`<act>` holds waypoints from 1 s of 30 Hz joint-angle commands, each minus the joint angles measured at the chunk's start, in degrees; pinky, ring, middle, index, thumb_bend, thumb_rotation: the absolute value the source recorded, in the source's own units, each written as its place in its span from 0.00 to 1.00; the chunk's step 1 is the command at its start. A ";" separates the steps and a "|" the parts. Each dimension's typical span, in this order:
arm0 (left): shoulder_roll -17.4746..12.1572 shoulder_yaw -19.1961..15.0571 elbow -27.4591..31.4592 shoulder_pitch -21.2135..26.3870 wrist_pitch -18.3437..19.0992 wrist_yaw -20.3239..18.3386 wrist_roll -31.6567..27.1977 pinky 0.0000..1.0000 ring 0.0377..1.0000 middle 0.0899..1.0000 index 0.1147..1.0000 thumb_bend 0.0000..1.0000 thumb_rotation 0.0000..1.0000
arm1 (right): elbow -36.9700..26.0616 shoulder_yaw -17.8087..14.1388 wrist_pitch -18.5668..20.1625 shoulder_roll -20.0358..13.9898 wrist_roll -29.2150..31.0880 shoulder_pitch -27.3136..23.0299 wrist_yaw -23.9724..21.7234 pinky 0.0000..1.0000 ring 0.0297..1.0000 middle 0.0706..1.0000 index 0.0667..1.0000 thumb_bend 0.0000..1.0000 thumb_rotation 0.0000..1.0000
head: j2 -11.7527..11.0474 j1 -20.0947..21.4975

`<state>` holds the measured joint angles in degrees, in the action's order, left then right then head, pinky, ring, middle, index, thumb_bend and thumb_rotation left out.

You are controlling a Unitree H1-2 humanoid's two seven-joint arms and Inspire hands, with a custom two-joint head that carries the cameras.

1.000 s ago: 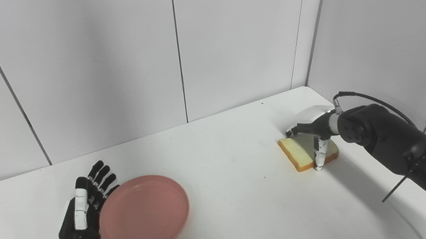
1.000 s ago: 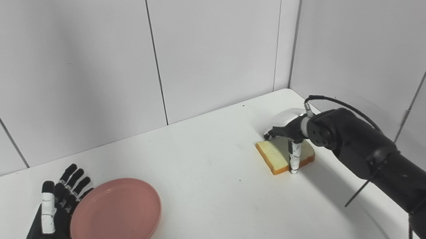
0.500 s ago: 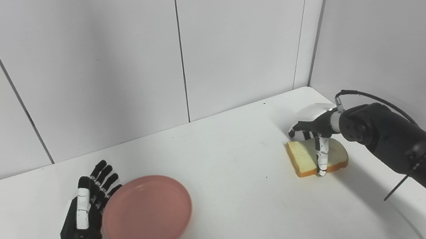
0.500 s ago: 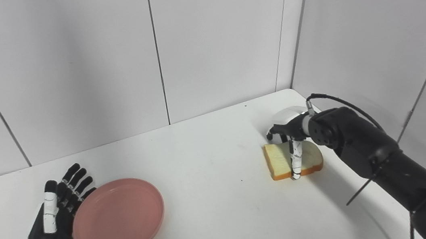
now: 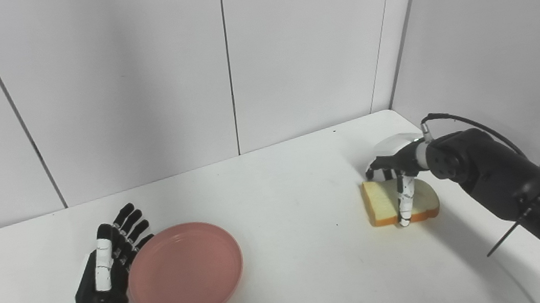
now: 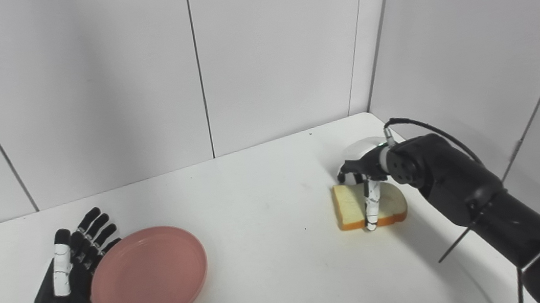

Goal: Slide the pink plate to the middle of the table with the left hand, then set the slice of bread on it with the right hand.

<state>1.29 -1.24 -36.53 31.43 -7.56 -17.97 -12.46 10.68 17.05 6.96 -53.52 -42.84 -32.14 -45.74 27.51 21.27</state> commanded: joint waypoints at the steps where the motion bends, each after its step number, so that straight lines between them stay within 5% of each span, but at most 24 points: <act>1: 0.44 0.11 -0.82 -0.43 1.25 0.54 0.12 0.83 0.90 0.92 0.85 0.90 0.89 | -2.79 -1.14 0.15 -0.94 0.99 -3.11 -0.38 0.42 0.46 0.54 0.83 0.89 0.25 | 0.01 -0.12; 5: 0.49 0.20 -1.83 -0.18 0.50 0.66 0.44 0.82 0.89 0.91 0.84 0.90 0.89 | -5.18 -0.33 -0.21 -0.56 0.01 -5.42 -1.94 0.43 0.46 0.55 0.81 0.88 0.28 | -0.06 -0.44; 8: 0.60 0.24 -1.95 -0.12 0.28 0.63 0.45 0.82 0.89 0.92 0.84 0.91 0.89 | -5.91 -0.75 0.19 0.29 0.98 -7.05 -2.72 0.36 0.40 0.46 0.69 0.87 0.25 | -0.05 -0.60; 10: 0.65 0.20 -2.04 -0.08 0.24 0.64 0.42 0.81 0.90 0.92 0.84 0.92 0.88 | -6.53 -0.27 0.05 0.60 0.58 -8.41 -3.38 0.39 0.44 0.50 0.64 0.87 0.25 | -0.08 -0.77; 14: 0.84 0.11 -2.00 -0.03 0.29 0.83 0.39 0.81 0.90 0.92 0.84 0.92 0.88 | -6.96 0.77 -1.67 1.07 0.23 -10.76 -3.90 0.46 0.49 0.54 0.60 0.86 0.25 | -0.19 -1.04; 23: 1.22 0.02 -3.02 0.35 -0.44 1.20 0.45 0.80 0.90 0.91 0.83 0.92 0.88 | -6.15 2.97 -3.75 2.86 -0.05 -15.42 -4.66 0.40 0.43 0.47 0.51 0.85 0.25 | -0.53 -2.71; 25: 1.40 0.00 -3.27 0.44 -0.53 1.64 0.63 0.79 0.89 0.91 0.82 0.94 0.87 | -6.55 3.67 -3.26 3.78 -0.71 -16.28 -5.28 0.37 0.41 0.45 0.46 0.58 0.17 | -0.52 -3.22; 30: 1.97 0.23 -3.31 0.60 -0.55 2.45 0.90 0.79 0.88 0.90 0.82 0.96 0.86 | -6.73 5.00 -3.68 6.56 -1.43 -18.23 -5.49 0.38 0.43 0.47 0.45 0.53 0.16 | -0.44 -4.82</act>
<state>2.52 -1.27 -38.39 32.54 -8.68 -16.20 -12.23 5.33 22.86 3.98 -46.39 -43.74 -46.55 -51.47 27.07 16.52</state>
